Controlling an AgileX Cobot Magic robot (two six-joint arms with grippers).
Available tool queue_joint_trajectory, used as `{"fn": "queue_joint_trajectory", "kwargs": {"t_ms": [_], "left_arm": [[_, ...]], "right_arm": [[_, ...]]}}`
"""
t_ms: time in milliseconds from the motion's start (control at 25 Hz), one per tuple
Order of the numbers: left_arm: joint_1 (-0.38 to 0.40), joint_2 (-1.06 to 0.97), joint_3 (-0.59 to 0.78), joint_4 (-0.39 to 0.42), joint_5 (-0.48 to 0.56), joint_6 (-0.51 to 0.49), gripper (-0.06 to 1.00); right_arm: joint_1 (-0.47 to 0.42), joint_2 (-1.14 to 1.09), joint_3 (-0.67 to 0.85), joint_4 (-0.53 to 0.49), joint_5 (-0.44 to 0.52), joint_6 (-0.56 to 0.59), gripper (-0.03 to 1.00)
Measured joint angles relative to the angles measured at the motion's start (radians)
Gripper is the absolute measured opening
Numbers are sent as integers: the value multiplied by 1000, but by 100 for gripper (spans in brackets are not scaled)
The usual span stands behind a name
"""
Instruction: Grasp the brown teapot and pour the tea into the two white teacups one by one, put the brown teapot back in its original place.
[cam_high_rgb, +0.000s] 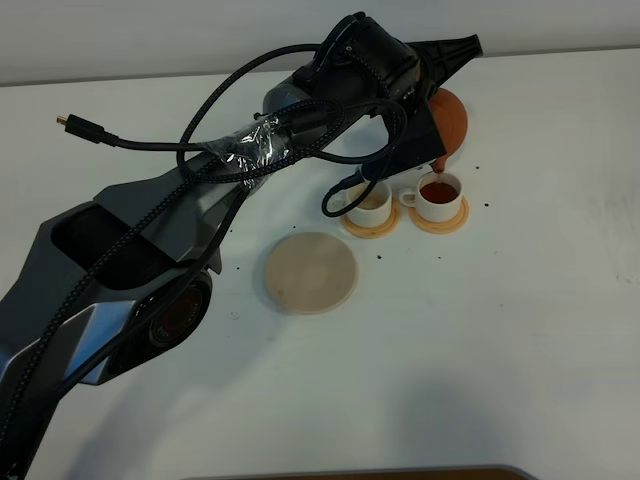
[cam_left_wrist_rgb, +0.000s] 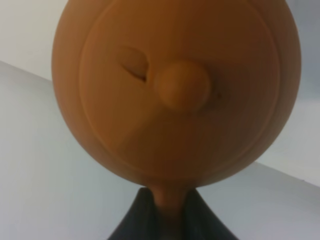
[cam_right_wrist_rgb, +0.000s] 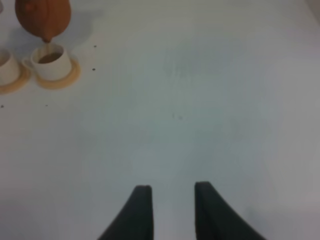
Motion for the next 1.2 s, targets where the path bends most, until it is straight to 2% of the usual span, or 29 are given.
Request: {"fn": "queue_joint_trajectory", "kwargs": {"t_ms": [920, 1200], "left_arm": [[0, 0, 0, 14, -4, 0, 14], [0, 0, 0, -36, 20, 0, 14]], "right_arm": [[0, 0, 0, 0, 0, 0, 24], [0, 0, 0, 0, 0, 0, 24]]}}
